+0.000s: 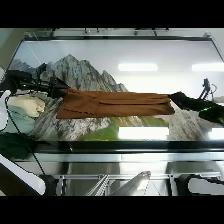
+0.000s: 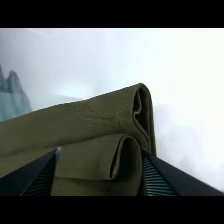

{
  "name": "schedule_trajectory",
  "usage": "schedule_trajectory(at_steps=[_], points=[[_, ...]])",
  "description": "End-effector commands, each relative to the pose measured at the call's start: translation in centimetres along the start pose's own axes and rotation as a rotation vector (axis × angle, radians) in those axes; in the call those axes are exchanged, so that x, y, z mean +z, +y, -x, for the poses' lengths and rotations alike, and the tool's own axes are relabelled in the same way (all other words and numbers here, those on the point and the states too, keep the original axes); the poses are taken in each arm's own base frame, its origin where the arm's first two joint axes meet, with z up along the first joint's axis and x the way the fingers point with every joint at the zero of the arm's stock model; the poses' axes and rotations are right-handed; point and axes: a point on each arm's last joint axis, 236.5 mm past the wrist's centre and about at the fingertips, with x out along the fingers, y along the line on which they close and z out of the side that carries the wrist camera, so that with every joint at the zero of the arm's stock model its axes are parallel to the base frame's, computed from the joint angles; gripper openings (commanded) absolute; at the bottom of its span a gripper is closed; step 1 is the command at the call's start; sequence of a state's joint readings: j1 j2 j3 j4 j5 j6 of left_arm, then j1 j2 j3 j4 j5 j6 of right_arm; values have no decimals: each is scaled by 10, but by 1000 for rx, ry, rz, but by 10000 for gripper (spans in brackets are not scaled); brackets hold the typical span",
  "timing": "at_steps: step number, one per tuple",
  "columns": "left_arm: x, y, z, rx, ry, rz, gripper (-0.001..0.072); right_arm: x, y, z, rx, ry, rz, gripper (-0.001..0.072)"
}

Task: Fold the shirts.

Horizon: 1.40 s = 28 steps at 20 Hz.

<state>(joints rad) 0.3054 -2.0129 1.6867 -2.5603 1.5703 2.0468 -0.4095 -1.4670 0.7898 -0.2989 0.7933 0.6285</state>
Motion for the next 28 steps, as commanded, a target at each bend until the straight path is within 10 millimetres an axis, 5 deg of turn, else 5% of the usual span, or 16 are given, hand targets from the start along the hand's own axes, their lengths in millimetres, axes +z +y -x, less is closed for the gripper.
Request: schedule_trajectory(at_steps=[1,3,4,5,6,7,14,16,18,22,28], points=[[0,-27,26,-17,45,3,705,3,-40,39,-170,127,-26,656],[-1,-36,30,-19,61,12,704,-4,-42,39,-150,210,-28,656],[-3,-39,28,-21,74,17,636,-12,-42,33,-126,258,-49,656],[-5,-42,24,-24,88,13,413,-21,-42,26,-107,303,-64,656],[-8,-45,22,-27,102,9,75,-31,-42,17,-88,348,-79,656],[-10,-48,18,-30,118,-1,29,-41,-40,8,-65,381,-100,656],[-22,-71,-20,-33,202,-41,28,-66,1,-38,62,483,-112,591],[-25,-86,-49,-25,231,-80,28,-70,14,-48,73,507,-83,353],[-27,-104,-87,-6,245,-131,21,-71,25,-54,91,512,-67,8],[-40,-78,-161,288,282,-177,19,-60,30,-40,108,501,-52,15],[-97,-74,-271,329,417,-246,23,-21,22,31,157,427,-65,14]])
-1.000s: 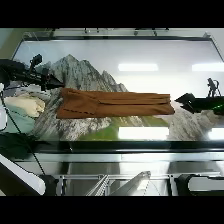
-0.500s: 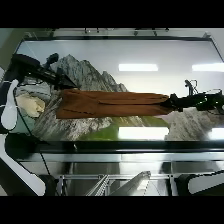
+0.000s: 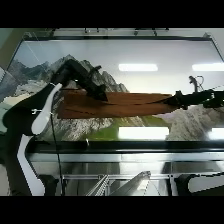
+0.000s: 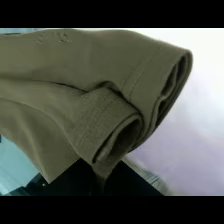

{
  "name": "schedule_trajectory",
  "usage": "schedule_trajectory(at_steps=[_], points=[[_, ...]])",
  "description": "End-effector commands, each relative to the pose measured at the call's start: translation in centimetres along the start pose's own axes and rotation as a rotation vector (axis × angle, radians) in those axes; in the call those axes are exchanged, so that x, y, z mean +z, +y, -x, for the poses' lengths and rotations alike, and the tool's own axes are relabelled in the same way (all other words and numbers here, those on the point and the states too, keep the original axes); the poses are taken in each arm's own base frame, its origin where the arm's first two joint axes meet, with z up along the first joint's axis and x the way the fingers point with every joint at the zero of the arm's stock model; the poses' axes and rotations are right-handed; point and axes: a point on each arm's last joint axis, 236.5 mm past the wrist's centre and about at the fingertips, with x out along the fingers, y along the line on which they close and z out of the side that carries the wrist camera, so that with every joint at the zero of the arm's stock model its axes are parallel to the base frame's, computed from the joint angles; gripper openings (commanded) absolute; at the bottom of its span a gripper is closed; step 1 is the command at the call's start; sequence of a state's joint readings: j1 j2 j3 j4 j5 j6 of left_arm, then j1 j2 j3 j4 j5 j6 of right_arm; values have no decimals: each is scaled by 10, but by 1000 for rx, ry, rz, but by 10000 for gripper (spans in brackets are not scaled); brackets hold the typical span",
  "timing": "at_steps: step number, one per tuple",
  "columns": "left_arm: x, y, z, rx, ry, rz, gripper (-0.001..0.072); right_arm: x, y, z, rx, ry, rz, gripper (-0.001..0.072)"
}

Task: Fold the shirts.

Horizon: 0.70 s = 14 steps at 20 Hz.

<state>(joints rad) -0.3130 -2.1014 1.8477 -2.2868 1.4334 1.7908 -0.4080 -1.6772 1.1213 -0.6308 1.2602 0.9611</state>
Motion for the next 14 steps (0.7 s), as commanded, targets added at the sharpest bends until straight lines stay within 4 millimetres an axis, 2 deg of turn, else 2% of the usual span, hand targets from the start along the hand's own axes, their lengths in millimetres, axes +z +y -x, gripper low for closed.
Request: schedule_trajectory(at_steps=[1,4,6,8,10,12,14], points=[[0,-19,-67,19,29,-9,23,-3,5,46,45,-32,9,14],[12,-56,-98,-86,-24,10,22,-6,3,67,63,-49,9,14],[16,-77,-105,-115,-46,-5,22,-9,2,75,73,-43,7,14],[19,-98,-102,-136,-54,-48,22,-6,3,87,78,-53,20,14],[30,-142,-76,-233,-85,-113,23,1,14,104,89,-55,31,14],[34,-186,-23,-292,-134,-245,23,5,43,110,122,-68,76,14],[27,-202,43,-291,-191,-337,23,7,90,101,192,-72,152,14]])
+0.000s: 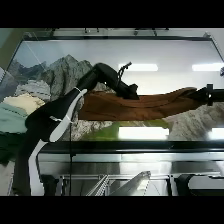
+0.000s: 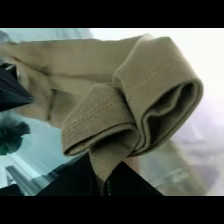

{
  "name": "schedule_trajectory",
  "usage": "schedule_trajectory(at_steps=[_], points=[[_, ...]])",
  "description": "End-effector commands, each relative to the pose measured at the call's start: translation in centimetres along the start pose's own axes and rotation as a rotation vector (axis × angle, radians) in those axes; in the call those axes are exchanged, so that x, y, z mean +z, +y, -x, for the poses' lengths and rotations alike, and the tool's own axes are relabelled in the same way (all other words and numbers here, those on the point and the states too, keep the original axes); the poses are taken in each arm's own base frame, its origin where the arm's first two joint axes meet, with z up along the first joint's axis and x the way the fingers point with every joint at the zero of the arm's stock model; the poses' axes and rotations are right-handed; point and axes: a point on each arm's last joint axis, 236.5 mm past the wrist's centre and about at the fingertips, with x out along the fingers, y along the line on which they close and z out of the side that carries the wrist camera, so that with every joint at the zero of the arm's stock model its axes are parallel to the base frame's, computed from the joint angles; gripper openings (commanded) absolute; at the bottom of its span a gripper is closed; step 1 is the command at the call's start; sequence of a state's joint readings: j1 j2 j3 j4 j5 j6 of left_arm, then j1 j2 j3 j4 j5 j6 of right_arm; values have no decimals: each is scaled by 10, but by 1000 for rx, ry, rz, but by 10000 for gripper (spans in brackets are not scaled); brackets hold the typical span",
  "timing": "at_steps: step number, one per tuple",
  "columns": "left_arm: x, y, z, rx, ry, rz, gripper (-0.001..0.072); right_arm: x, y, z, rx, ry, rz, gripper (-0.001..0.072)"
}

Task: Fold the shirts.

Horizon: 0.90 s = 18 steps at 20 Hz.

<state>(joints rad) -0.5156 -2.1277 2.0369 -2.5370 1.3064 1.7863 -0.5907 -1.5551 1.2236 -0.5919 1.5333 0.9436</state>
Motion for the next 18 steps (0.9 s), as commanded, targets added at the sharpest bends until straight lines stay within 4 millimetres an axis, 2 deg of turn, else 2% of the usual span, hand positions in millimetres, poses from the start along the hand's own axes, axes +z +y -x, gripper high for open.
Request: schedule_trajectory(at_steps=[1,3,5,8,9,11,13,14,15,16,17,18], points=[[9,-61,89,-51,-71,-146,23,3,74,-18,123,14,107,14],[-3,-64,158,-24,-131,-133,23,-2,128,-61,194,47,188,14],[-22,-61,212,6,-184,-103,23,-12,164,-123,185,68,246,14],[-56,-46,262,45,-258,-52,23,-47,203,-228,151,89,324,14],[-66,-39,270,55,-276,-39,23,-63,210,-262,143,95,331,14],[-88,-24,273,66,-295,-12,23,-90,222,-320,150,112,311,13],[-107,-4,264,80,-327,40,24,-115,236,-364,191,145,333,20],[-114,5,259,88,-342,67,24,-124,243,-379,217,164,340,218],[-123,13,251,91,-348,101,24,-131,248,-387,235,185,341,536],[-132,17,244,90,-343,119,23,-133,252,-385,250,204,350,474],[-142,20,237,84,-328,129,24,-130,253,-375,259,220,365,426],[-149,21,233,80,-320,139,24,-124,251,-360,260,243,377,426]])
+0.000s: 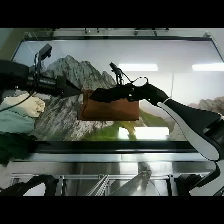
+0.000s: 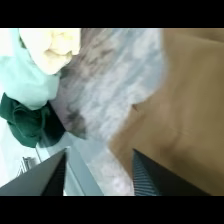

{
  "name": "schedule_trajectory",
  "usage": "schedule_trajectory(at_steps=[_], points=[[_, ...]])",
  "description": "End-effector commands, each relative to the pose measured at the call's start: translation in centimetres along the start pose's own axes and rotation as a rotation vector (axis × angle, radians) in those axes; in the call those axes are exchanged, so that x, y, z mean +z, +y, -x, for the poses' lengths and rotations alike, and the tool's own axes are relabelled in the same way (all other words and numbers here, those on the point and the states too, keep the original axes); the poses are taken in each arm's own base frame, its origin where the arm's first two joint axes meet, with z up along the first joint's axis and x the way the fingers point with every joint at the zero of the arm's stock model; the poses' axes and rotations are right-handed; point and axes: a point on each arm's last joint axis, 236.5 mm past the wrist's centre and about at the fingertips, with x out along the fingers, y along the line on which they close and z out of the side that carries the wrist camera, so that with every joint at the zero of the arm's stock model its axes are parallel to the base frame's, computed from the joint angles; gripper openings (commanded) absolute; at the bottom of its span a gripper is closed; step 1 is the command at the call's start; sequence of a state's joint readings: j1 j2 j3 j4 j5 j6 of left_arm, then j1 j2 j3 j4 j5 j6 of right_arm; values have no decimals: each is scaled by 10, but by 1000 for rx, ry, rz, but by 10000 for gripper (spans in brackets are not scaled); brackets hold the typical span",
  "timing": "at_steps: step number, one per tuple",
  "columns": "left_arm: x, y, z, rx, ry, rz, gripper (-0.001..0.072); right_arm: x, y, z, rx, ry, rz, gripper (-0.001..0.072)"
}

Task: Fold the shirts.

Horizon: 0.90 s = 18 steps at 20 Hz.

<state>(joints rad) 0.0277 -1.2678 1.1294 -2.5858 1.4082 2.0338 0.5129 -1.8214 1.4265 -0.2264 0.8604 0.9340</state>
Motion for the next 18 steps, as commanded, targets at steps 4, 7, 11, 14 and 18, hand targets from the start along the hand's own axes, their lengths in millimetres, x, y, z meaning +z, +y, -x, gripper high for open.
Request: schedule_trajectory(at_steps=[4,7,11,14,18], points=[[-45,17,-11,11,11,38,23,12,-36,103,-196,110,5,433],[-51,15,-10,13,9,34,24,1,-127,188,-511,135,-196,622],[-54,5,-5,6,8,9,24,-44,-197,228,-560,133,-452,625],[-59,1,-5,-6,27,7,24,-74,-217,219,-553,178,-520,619],[-63,-2,-4,-18,45,9,24,-62,-193,171,-301,129,-561,618]])
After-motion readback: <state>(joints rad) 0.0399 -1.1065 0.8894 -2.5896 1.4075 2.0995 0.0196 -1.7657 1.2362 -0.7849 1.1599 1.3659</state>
